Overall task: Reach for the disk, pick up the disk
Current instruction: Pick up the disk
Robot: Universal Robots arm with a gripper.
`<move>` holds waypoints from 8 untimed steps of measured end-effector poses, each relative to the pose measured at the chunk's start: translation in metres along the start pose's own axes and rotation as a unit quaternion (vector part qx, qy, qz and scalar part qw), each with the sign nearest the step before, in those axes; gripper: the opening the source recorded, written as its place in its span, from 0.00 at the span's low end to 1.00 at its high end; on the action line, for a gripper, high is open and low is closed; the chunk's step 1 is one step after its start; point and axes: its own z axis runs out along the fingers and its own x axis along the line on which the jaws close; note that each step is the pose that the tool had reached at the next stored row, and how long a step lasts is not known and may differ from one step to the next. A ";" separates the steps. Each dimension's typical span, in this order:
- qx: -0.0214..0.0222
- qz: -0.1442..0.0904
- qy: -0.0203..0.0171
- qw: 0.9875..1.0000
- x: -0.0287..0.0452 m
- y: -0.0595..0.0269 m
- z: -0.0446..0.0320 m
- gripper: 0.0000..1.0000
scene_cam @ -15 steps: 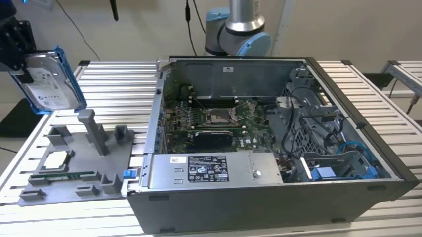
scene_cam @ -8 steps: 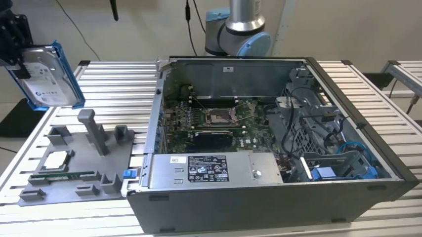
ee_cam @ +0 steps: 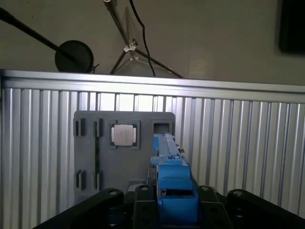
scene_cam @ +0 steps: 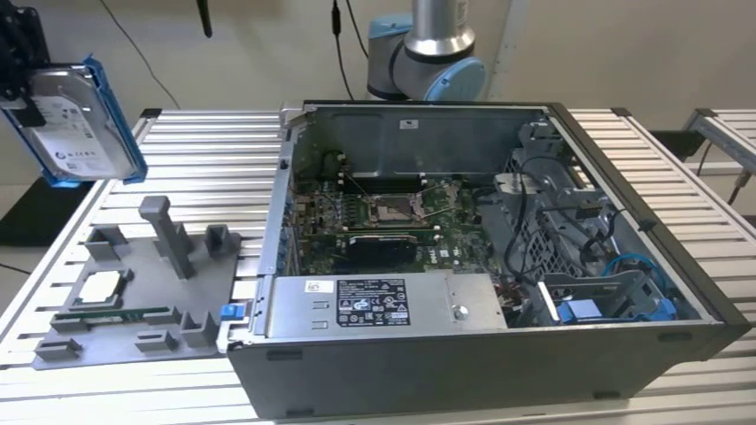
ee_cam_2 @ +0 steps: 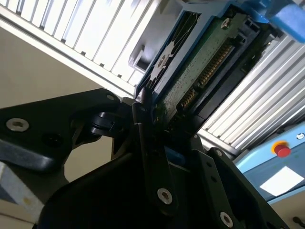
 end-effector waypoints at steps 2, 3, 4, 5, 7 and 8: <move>0.000 0.000 0.000 1.000 -0.0001 0.0001 -0.0046 0.00; 0.000 0.000 0.000 1.000 -0.0001 0.0001 -0.0067 0.00; 0.000 0.000 0.000 1.000 -0.0001 0.0001 -0.0087 0.00; 0.000 0.000 0.000 1.000 -0.0002 0.0001 -0.0106 0.00; 0.000 0.000 0.000 1.000 -0.0002 0.0002 -0.0141 0.00; 0.000 0.000 0.000 1.000 -0.0002 0.0002 -0.0157 0.00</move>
